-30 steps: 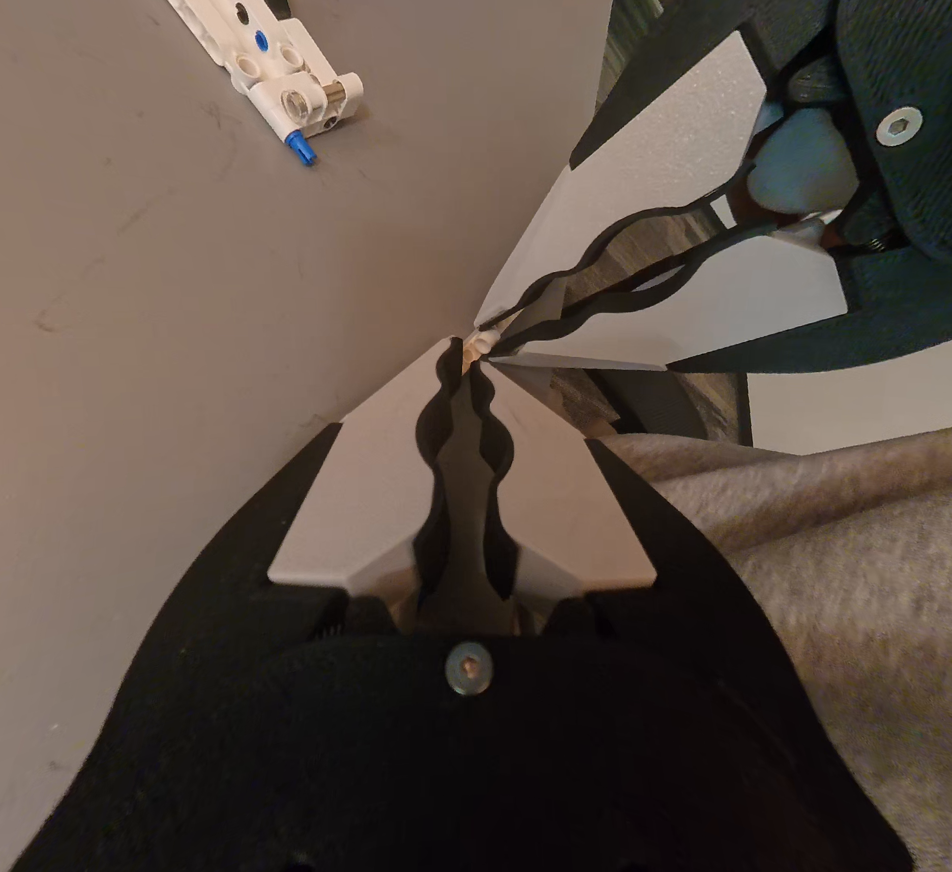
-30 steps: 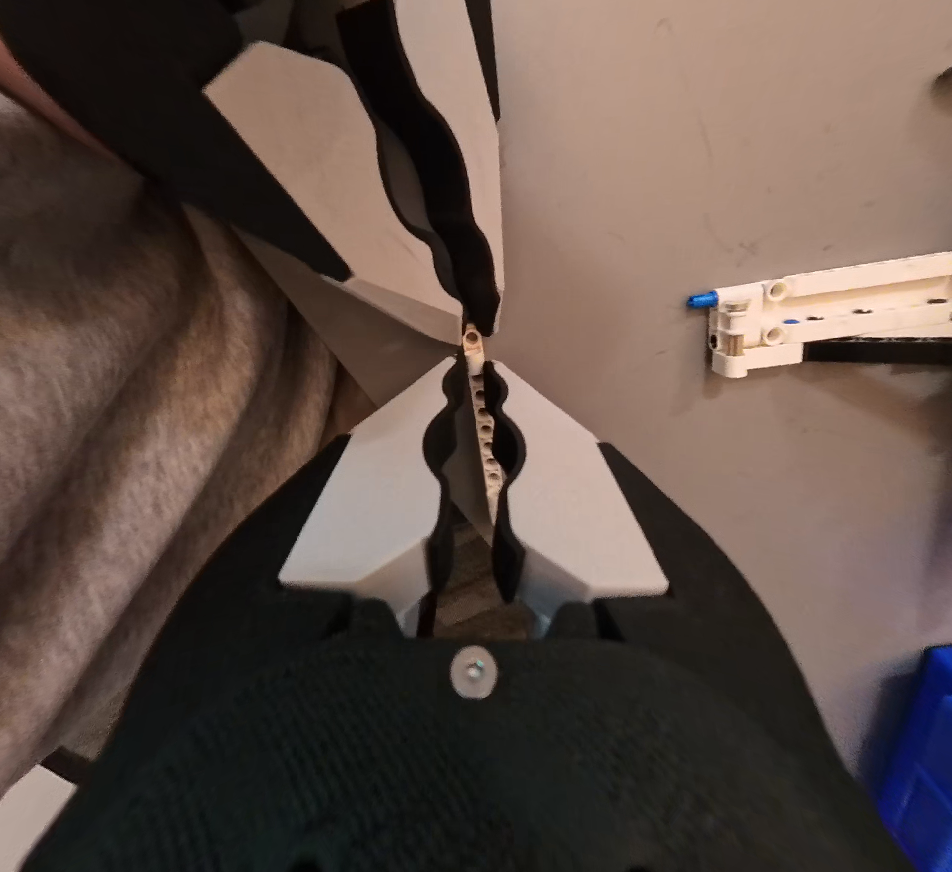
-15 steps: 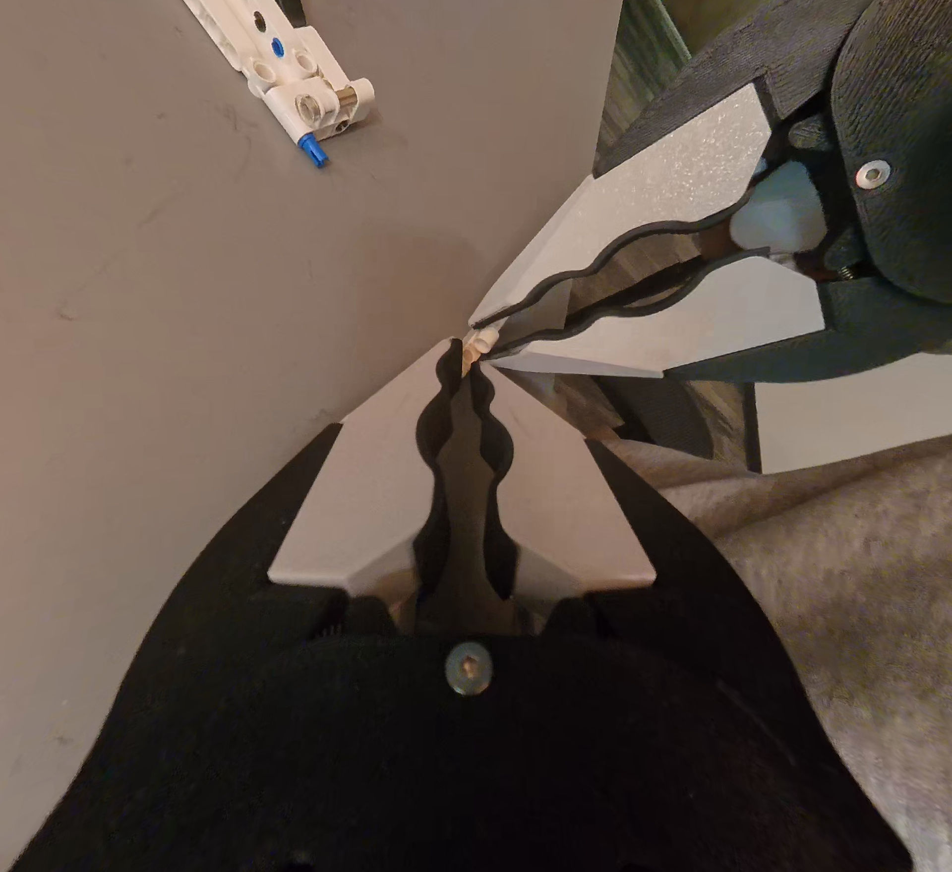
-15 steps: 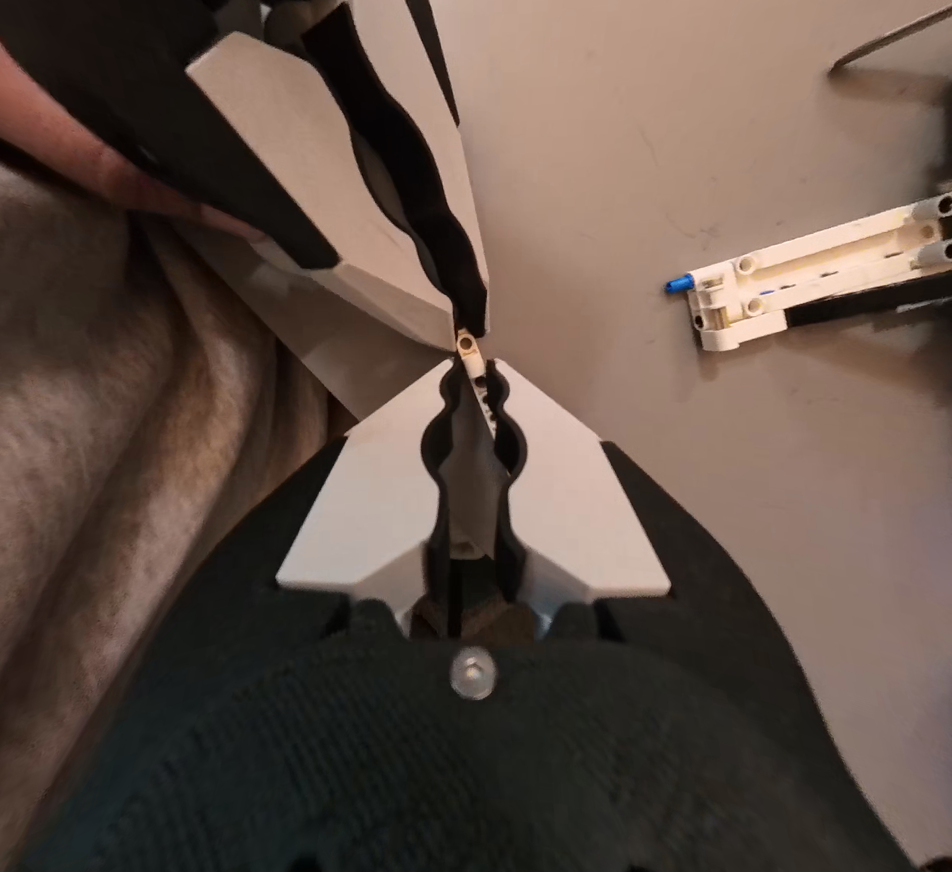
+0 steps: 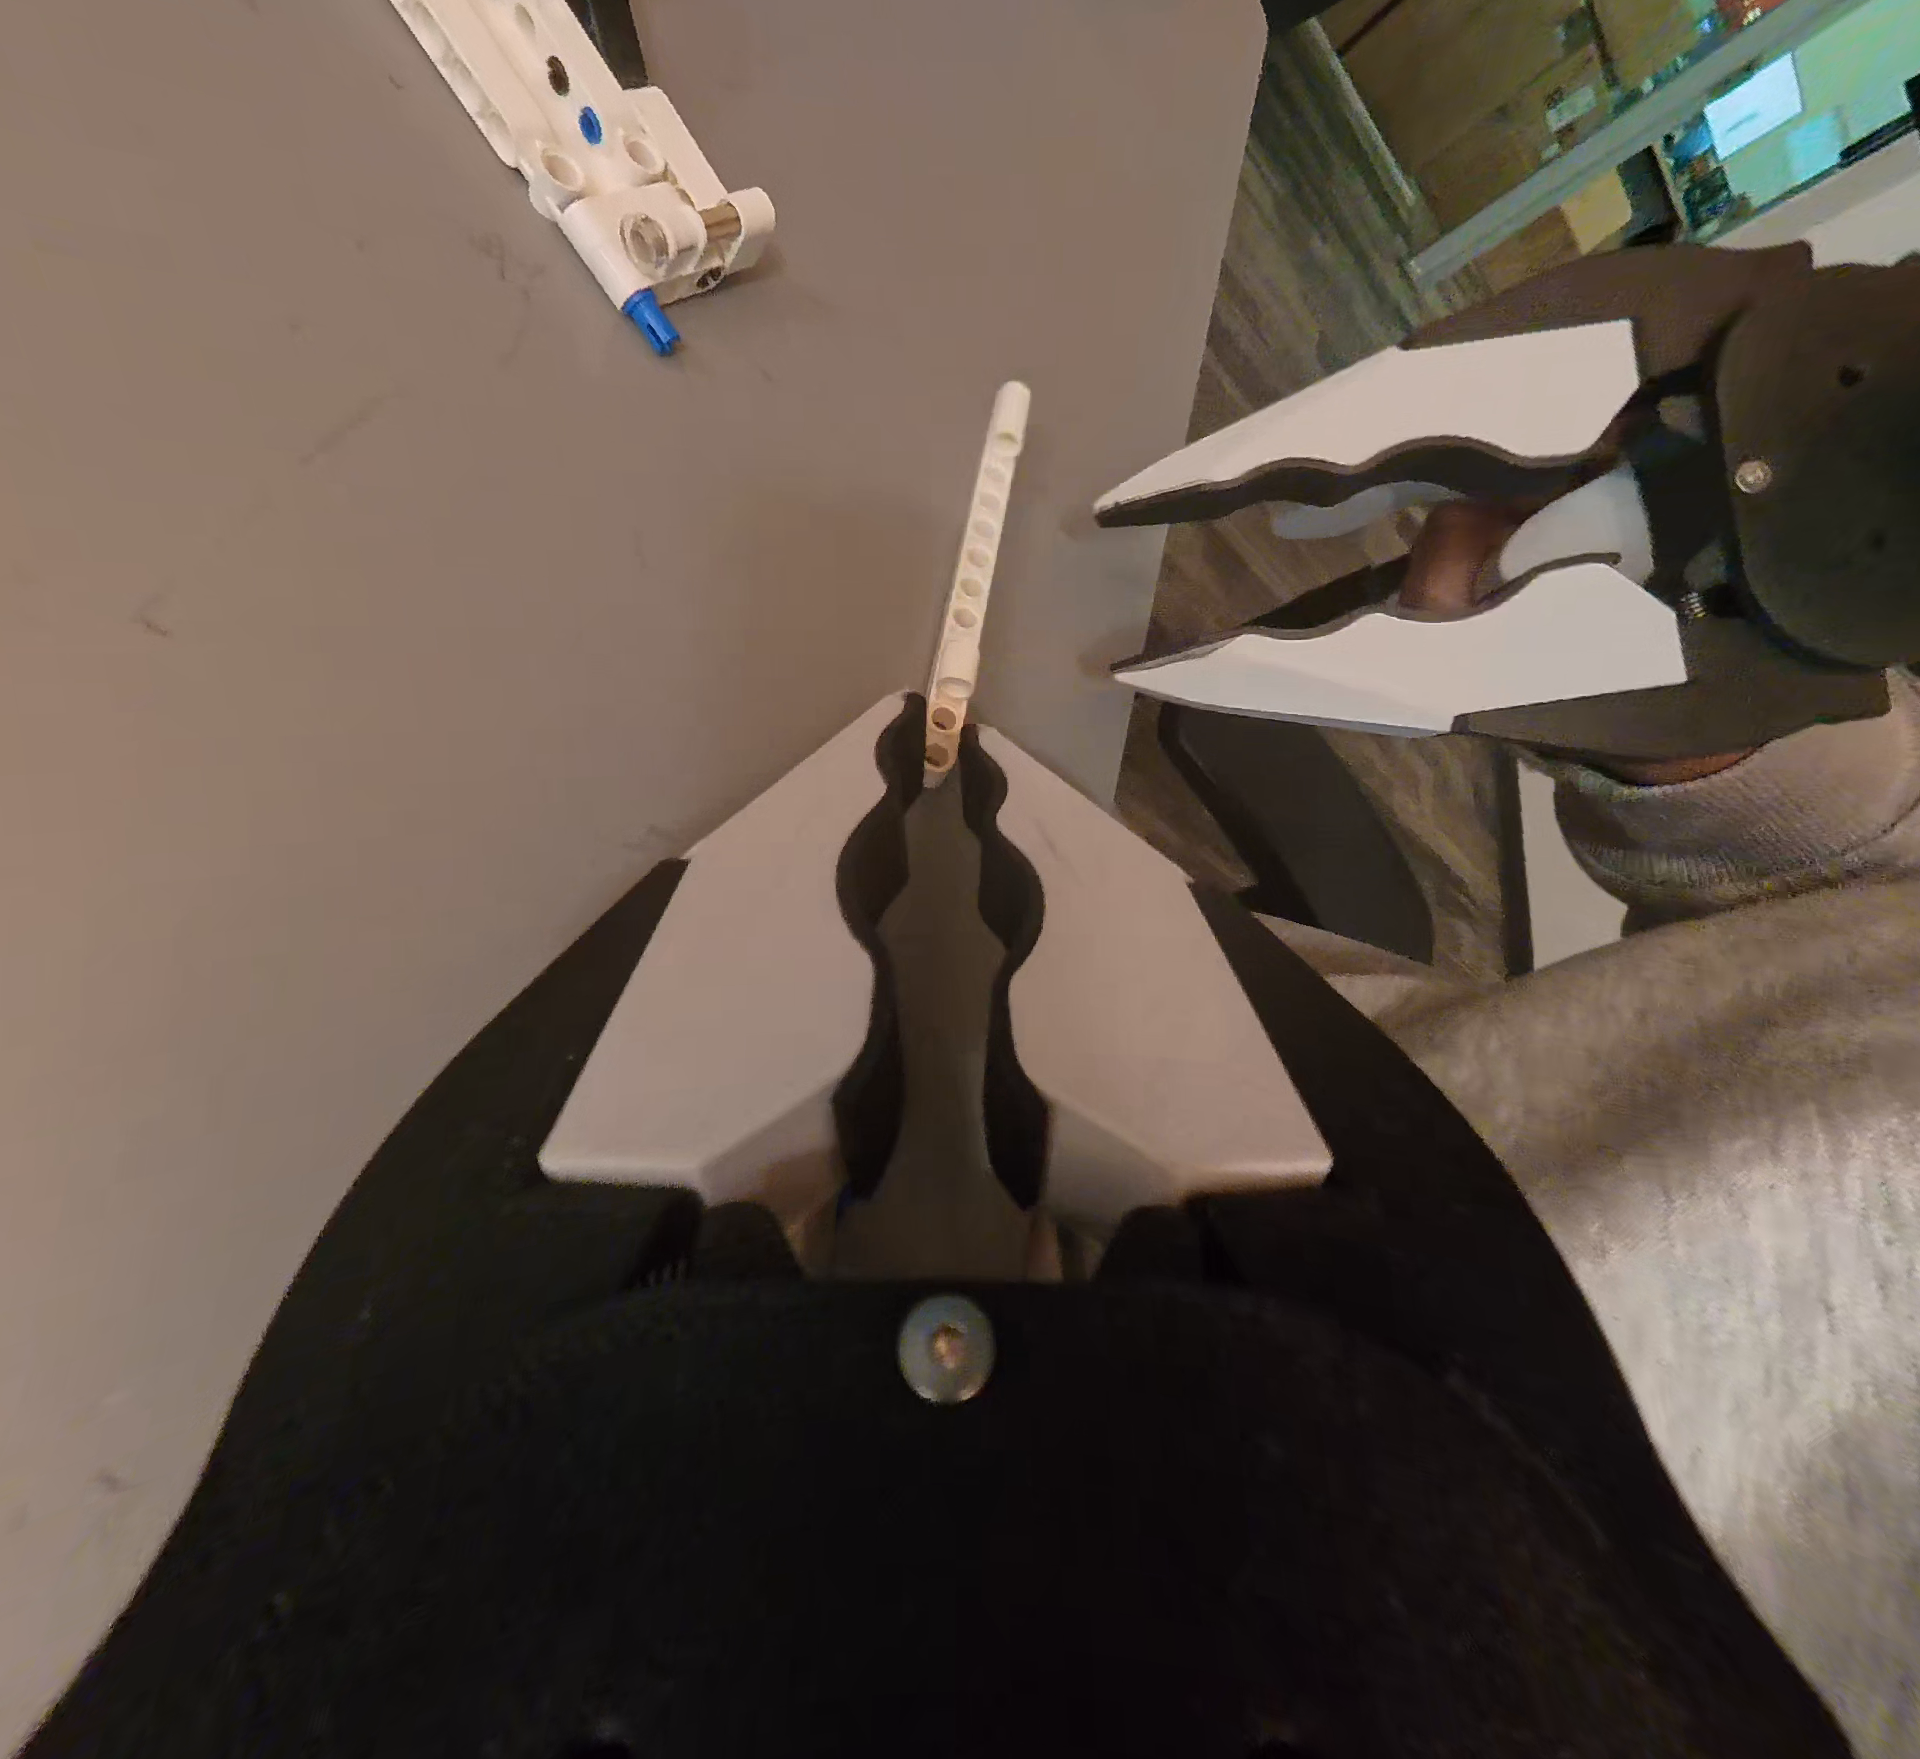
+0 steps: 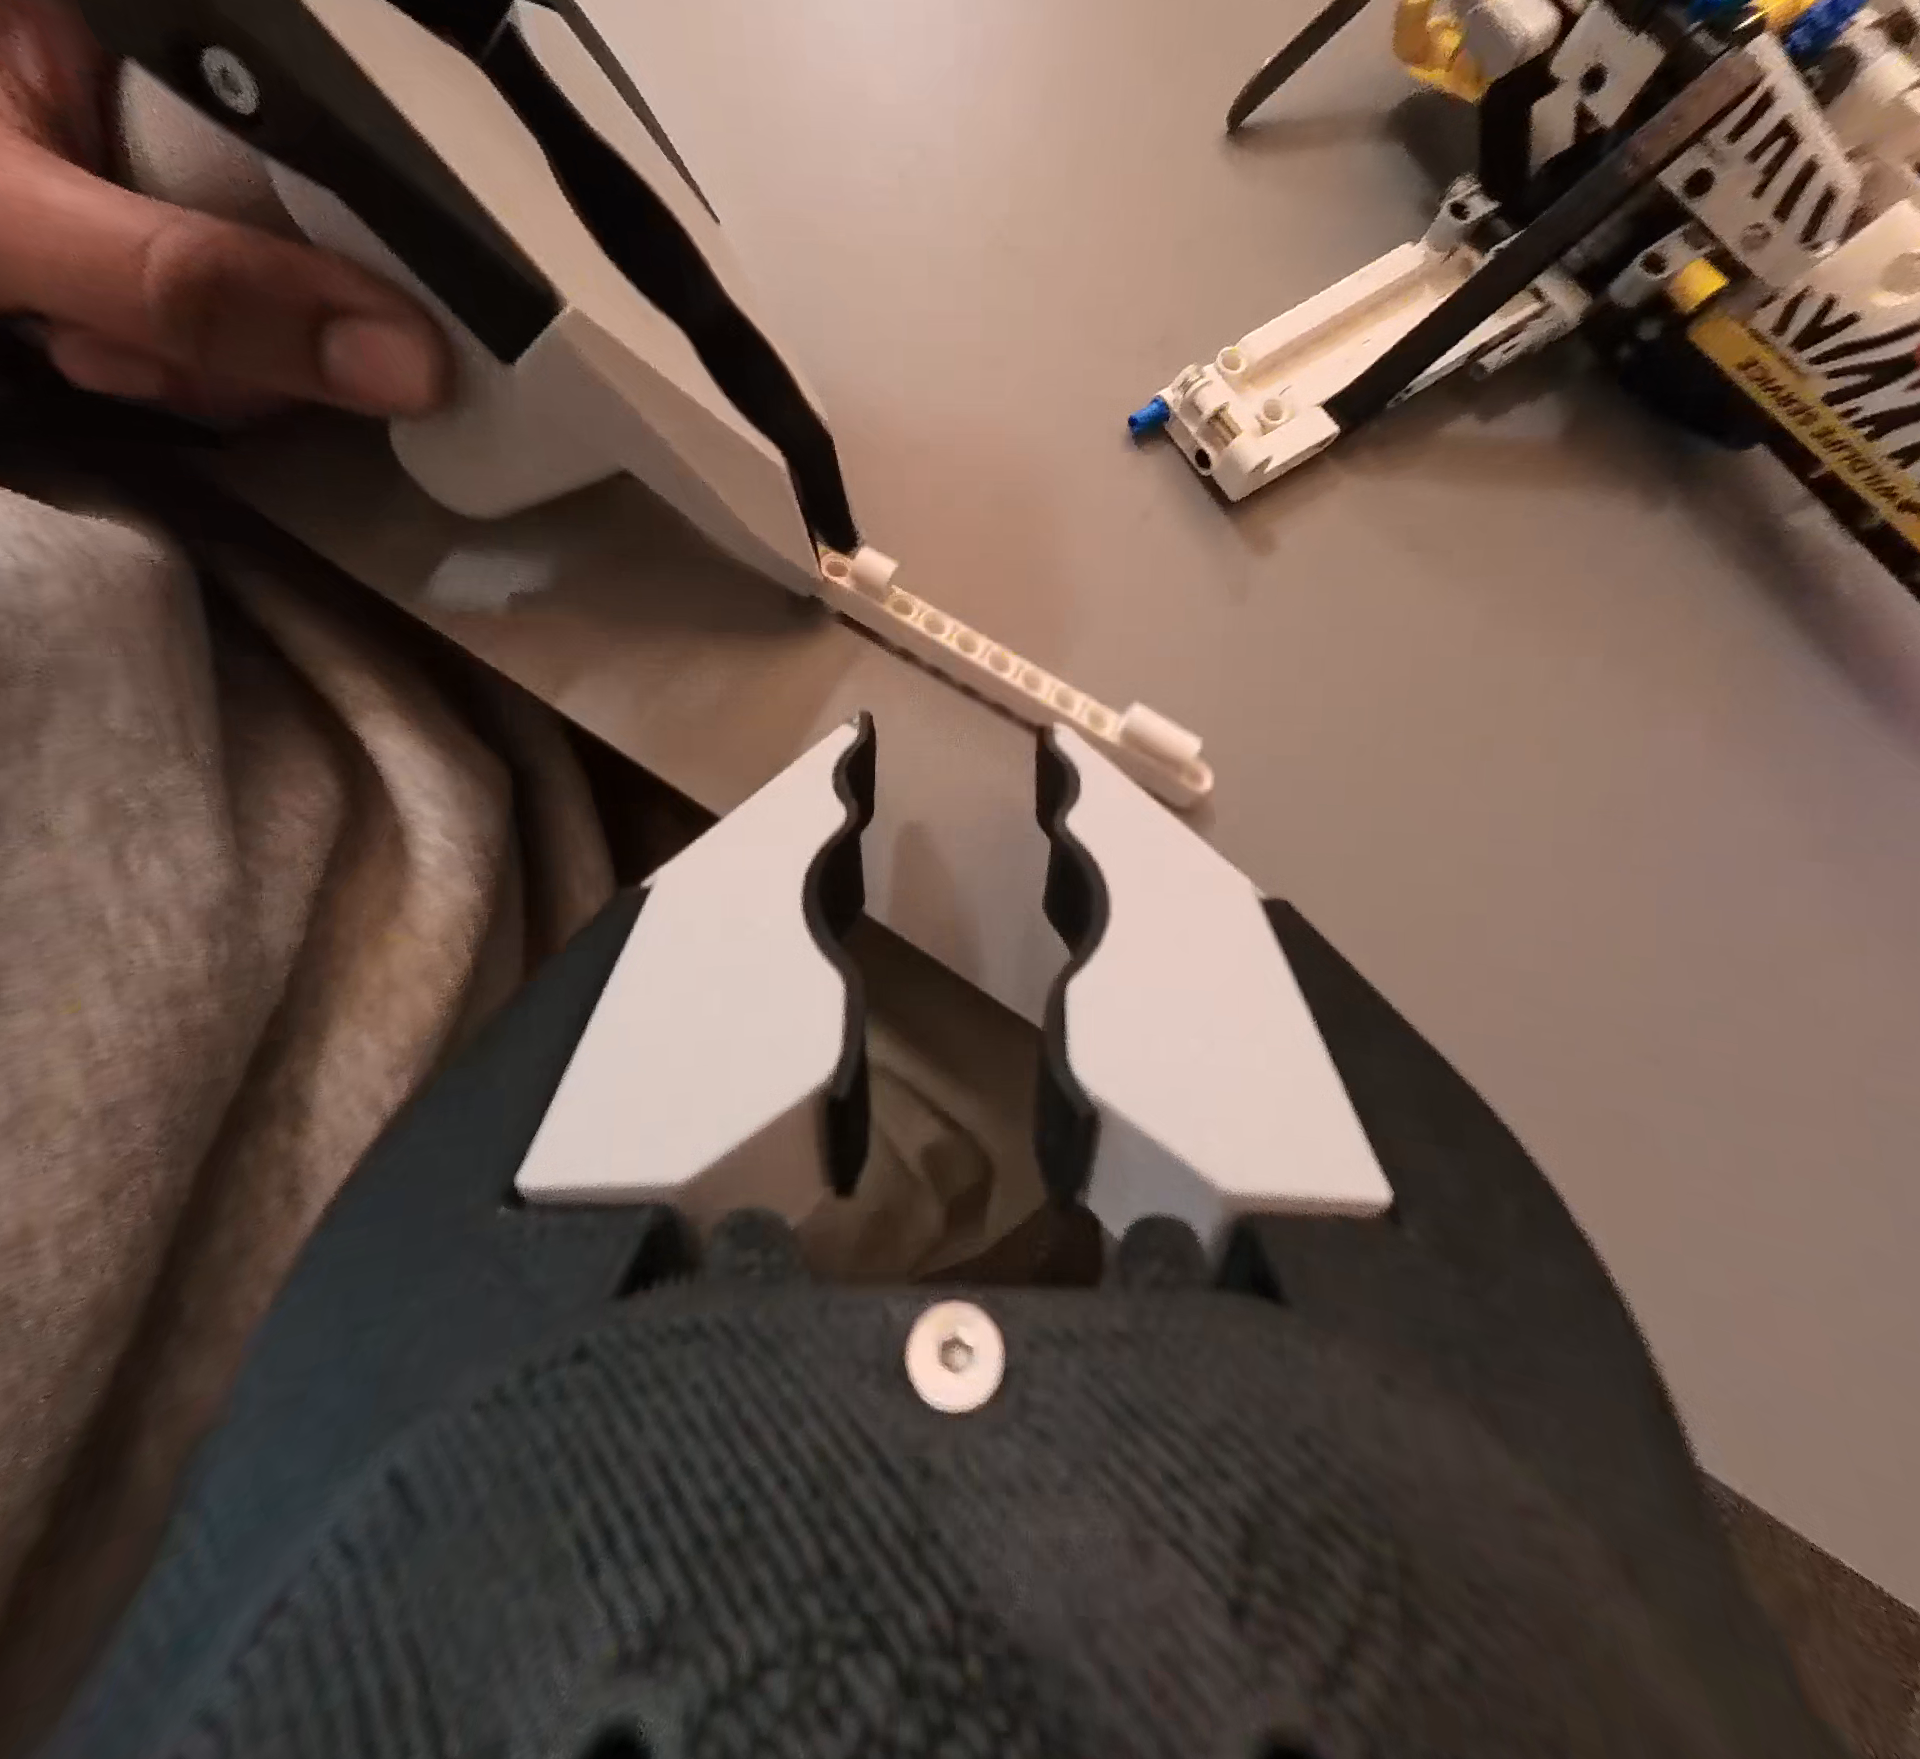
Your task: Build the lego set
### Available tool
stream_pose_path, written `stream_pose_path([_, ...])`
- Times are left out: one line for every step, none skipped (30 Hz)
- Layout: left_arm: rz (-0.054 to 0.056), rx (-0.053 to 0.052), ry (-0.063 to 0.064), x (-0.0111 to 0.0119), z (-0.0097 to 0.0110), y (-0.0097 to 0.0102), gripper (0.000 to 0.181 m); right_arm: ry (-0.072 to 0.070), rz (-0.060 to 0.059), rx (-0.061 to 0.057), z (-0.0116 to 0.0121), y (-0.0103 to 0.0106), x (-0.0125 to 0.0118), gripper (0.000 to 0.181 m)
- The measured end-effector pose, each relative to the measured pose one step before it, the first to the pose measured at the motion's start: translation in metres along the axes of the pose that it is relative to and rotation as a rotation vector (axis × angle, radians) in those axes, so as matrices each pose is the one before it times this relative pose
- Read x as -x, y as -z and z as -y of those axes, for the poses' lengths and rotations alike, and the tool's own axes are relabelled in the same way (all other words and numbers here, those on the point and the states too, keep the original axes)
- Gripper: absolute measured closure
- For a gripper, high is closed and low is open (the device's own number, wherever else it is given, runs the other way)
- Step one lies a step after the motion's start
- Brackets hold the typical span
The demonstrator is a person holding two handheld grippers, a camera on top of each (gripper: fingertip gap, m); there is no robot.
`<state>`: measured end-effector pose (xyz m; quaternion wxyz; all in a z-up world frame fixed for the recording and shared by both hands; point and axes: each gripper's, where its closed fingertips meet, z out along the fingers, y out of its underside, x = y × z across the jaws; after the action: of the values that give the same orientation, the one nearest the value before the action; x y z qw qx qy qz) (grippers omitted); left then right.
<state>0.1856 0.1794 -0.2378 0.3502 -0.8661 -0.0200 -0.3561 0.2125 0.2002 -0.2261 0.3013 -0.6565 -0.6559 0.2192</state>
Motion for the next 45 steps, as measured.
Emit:
stream_pose_path([0.0065, 0.0007, -0.0040, -0.00022, -0.00033, -0.00024, 0.176, 0.0124, -0.0181, -0.0196, -0.00050, 0.00078, -0.00077, 0.151])
stream_pose_path([0.0072, 0.0007, -0.0040, -0.00020, -0.00037, -0.00047, 0.176, 0.0119, -0.0191, -0.0164, -0.00081, -0.00043, -0.00119, 0.152])
stream_pose_path([0.0088, -0.0025, -0.0080, -0.00027, 0.00025, -0.00019, 0.175, 0.0073, -0.0135, -0.0133, -0.00119, -0.00157, -0.00056, 0.152])
stream_pose_path([0.0091, -0.0043, -0.0116, -0.00042, 0.00048, -0.00020, 0.173, -0.0006, -0.0066, -0.0151, -0.00058, -0.00216, 0.00042, 0.153])
stream_pose_path([0.0114, -0.0016, -0.0117, 0.00000, 0.00022, -0.00016, 0.170, -0.0095, -0.0006, -0.0214, 0.00062, -0.00217, 0.00118, 0.153])
stream_pose_path([0.0158, -0.0012, -0.0100, 0.00054, 0.00034, -0.00022, 0.169, -0.0187, 0.0058, -0.0249, 0.00122, -0.00202, 0.00202, 0.153])
stream_pose_path([0.0141, 0.0006, -0.0089, 0.00046, 0.00014, -0.00041, 0.168, -0.0267, 0.0088, -0.0235, 0.00102, -0.00168, 0.00232, 0.153])
stream_pose_path([0.0112, 0.0031, -0.0069, 0.00010, -0.00031, -0.00044, 0.168, -0.0294, 0.0085, -0.0210, 0.00067, -0.00101, 0.00194, 0.153])
stream_pose_path([0.0094, 0.0030, -0.0042, -0.00003, -0.00020, -0.00039, 0.167, -0.0259, 0.0071, -0.0192, 0.00019, -0.00015, 0.00144, 0.153])
stream_pose_path([0.0061, 0.0014, -0.0025, -0.00022, -0.00016, -0.00025, 0.165, -0.0196, 0.0022, -0.0153, -0.00054, 0.00060, 0.00001, 0.153])
stream_pose_path([0.0019, -0.0007, -0.0024, -0.00052, 0.00010, 0.00029, 0.163, -0.0145, -0.0053, -0.0118, -0.00105, 0.00127, -0.00189, 0.154])
stream_pose_path([0.0009, -0.0090, -0.0017, -0.00013, 0.00152, 0.00158, 0.163, -0.0120, -0.0081, -0.0126, -0.00066, 0.00193, -0.00300, 0.154])
stream_pose_path([-0.0005, -0.0178, -0.0026, -0.00001, 0.00340, 0.00375, 0.163, -0.0134, -0.0059, -0.0152, 0.00005, 0.00238, -0.00363, 0.154])
stream_pose_path([0.0012, -0.0135, -0.0088, 0.00098, 0.00430, 0.00596, 0.163, -0.0172, -0.0047, -0.0162, 0.00113, 0.00247, -0.00403, 0.155])
stream_pose_path([0.0205, -0.0189, -0.0120, 0.00480, 0.00655, 0.00808, 0.163, -0.0183, -0.0035, -0.0148, 0.00224, 0.00239, -0.00411, 0.155])
stream_pose_path([0.0370, -0.0262, -0.0147, 0.00853, 0.00853, 0.00978, 0.163, -0.0124, -0.0044, -0.0133, 0.00370, 0.00205, -0.00371, 0.154])
stream_pose_path([0.0494, -0.0314, -0.0142, 0.01161, 0.01004, 0.01112, 0.162, -0.0008, -0.0147, -0.0164, 0.00562, 0.00156, -0.00393, 0.152])
stream_pose_path([0.0557, -0.0347, -0.0131, 0.01386, 0.01098, 0.01192, 0.160, 0.0111, -0.0310, -0.0253, 0.00792, 0.00104, -0.00505, 0.147])
stream_pose_path([0.0597, -0.0343, -0.0141, 0.01553, 0.01104, 0.01202, 0.157, 0.0173, -0.0463, -0.0378, 0.01014, 0.00051, -0.00595, 0.138])
stream_pose_path([0.0623, -0.0286, -0.0151, 0.01665, 0.01007, 0.01189, 0.157, 0.0190, -0.0521, -0.0506, 0.01209, -0.00012, -0.00582, 0.124])
stream_pose_path([0.0630, -0.0167, -0.0151, 0.01757, 0.00783, 0.01099, 0.156, 0.0194, -0.0454, -0.0572, 0.01314, -0.00120, -0.00384, 0.115])
stream_pose_path([0.0784, -0.0089, -0.0145, 0.01994, 0.00598, 0.00981, 0.154, 0.0187, -0.0317, -0.0534, 0.01257, -0.00296, -0.00116, 0.110])
stream_pose_path([0.0850, -0.0092, -0.0178, 0.02080, 0.00472, 0.00865, 0.151, 0.0181, -0.0135, -0.0425, 0.01077, -0.00504, 0.00199, 0.109])
stream_pose_path([0.0745, -0.0103, -0.0205, 0.01896, 0.00369, 0.00707, 0.150, 0.0128, 0.0004, -0.0279, 0.00826, -0.00720, 0.00445, 0.111])
stream_pose_path([0.0657, -0.0089, -0.0191, 0.01700, 0.00225, 0.00565, 0.150, -0.0010, 0.0033, -0.0129, 0.00578, -0.00867, 0.00502, 0.114])
stream_pose_path([0.0566, -0.0050, -0.0149, 0.01507, 0.00081, 0.00434, 0.150, -0.0172, 0.0100, -0.0066, 0.00447, -0.00920, 0.00608, 0.115])
stream_pose_path([0.0438, -0.0015, -0.0100, 0.01290, -0.00045, 0.00293, 0.149, -0.0283, 0.0374, -0.0117, 0.00511, -0.00891, 0.00987, 0.115])
stream_pose_path([0.0286, 0.0004, -0.0045, 0.01037, -0.00116, 0.00200, 0.148, -0.0337, 0.0659, -0.0141, 0.00576, -0.00790, 0.01372, 0.115])
stream_pose_path([0.0282, 0.0016, 0.0040, 0.01054, -0.00159, 0.00123, 0.148, -0.0310, 0.0691, -0.0064, 0.00536, -0.00702, 0.01404, 0.114])
stream_pose_path([0.0369, 0.0011, 0.0107, 0.01197, -0.00159, 0.00107, 0.150, -0.0160, 0.0564, 0.0005, 0.00407, -0.00635, 0.01239, 0.118])
stream_pose_path([0.0273, -0.0005, 0.0061, 0.01059, -0.00131, 0.00095, 0.155, 0.0044, 0.0413, 0.0018, 0.00303, -0.00620, 0.01051, 0.120])
stream_pose_path([0.0205, -0.0054, 0.0047, 0.00932, -0.00051, 0.00092, 0.160, 0.0209, 0.0213, 0.0026, 0.00190, -0.00602, 0.00812, 0.120])
stream_pose_path([0.0145, -0.0106, 0.0031, 0.00791, 0.00035, 0.00058, 0.166, 0.0299, 0.0053, 0.0036, 0.00073, -0.00594, 0.00590, 0.119])
stream_pose_path([0.0119, -0.0183, -0.0015, 0.00663, 0.00150, 0.00016, 0.176, 0.0321, 0.0008, 0.0051, -0.00032, -0.00597, 0.00510, 0.117])
stream_pose_path([0.0250, -0.0289, -0.0074, 0.00753, 0.00255, -0.00103, 0.181, 0.0275, 0.0019, 0.0119, -0.00143, -0.00572, 0.00499, 0.113])
stream_pose_path([0.0364, -0.0308, -0.0171, 0.00791, 0.00243, -0.00216, 0.181, 0.0187, 0.0061, 0.0204, -0.00271, -0.00553, 0.00534, 0.111])
stream_pose_path([0.0098, -0.0119, -0.0332, 0.00333, -0.00046, -0.00310, 0.181, 0.0082, 0.0063, 0.0251, -0.00330, -0.00552, 0.00500, 0.108])
stream_pose_path([0.0095, 0.0022, -0.0275, 0.00268, -0.00208, -0.00375, 0.181, -0.0031, 0.0084, 0.0255, -0.00349, -0.00535, 0.00467, 0.105])
stream_pose_path([-0.0008, 0.0051, -0.0070, 0.00131, -0.00244, -0.00379, 0.181, -0.0127, 0.0119, 0.0217, -0.00263, -0.00503, 0.00441, 0.103])
stream_pose_path([-0.0078, -0.0079, 0.0250, 0.00117, -0.00068, -0.00309, 0.181, -0.0179, 0.0047, 0.0167, -0.00196, -0.00444, 0.00254, 0.099])
stream_pose_path([-0.0087, -0.0272, 0.0578, 0.00210, 0.00136, -0.00215, 0.181, -0.0128, 0.0065, 0.0153, -0.00195, -0.00348, 0.00218, 0.100])
stream_pose_path([-0.0070, -0.0290, 0.0731, 0.00345, 0.00100, -0.00112, 0.181, -0.0039, 0.0173, 0.0117, -0.00156, -0.00217, 0.00356, 0.111])
stream_pose_path([-0.0399, -0.0365, 0.0498, -0.00124, 0.00129, -0.00072, 0.181, 0.0033, 0.0216, -0.0045, 0.00102, -0.00077, 0.00398, 0.116])
stream_pose_path([-0.0365, -0.0147, 0.0289, -0.00104, -0.00208, -0.00086, 0.181, 0.0039, 0.0082, -0.0170, 0.00331, 0.00010, 0.00209, 0.121])
stream_pose_path([-0.0169, 0.0056, 0.0139, 0.00118, -0.00535, -0.00092, 0.181, 0.0011, -0.0110, -0.0112, 0.00308, -0.00006, -0.00095, 0.135])
